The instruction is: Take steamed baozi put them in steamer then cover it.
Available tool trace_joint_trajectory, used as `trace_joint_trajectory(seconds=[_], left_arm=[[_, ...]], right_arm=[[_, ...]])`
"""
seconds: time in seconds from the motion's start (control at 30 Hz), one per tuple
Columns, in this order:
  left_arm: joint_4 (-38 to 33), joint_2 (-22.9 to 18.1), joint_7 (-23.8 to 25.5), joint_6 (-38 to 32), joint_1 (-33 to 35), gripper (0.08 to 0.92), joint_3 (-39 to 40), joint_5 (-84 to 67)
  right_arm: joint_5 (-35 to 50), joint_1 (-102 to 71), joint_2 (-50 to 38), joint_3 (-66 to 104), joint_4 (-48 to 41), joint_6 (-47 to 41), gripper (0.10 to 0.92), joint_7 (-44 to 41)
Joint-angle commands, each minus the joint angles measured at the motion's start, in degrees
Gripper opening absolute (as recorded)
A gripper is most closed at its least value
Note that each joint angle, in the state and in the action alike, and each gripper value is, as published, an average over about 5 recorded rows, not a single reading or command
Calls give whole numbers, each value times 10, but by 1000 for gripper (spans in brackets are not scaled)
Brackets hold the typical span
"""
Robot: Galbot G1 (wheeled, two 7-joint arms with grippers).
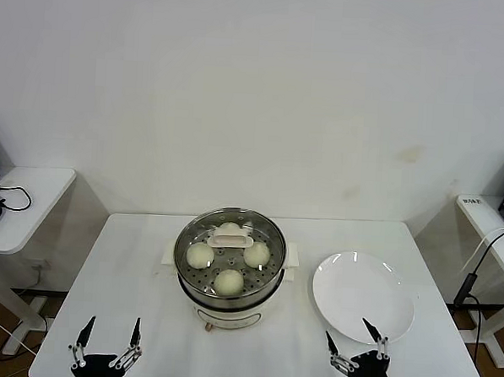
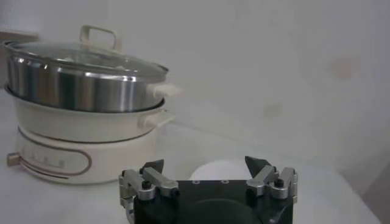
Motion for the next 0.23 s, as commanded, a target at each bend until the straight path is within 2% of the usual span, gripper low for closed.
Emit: trace_joint_trajectory(seconds=[0.03, 0.23], left_arm=[[8, 1, -1, -18, 36, 823, -14, -43], [8, 0, -2, -10, 35, 823, -16, -46]], right_arm=[[9, -17, -9, -2, 11, -27, 823, 0], [10, -16, -12, -7, 12, -36, 823, 0]])
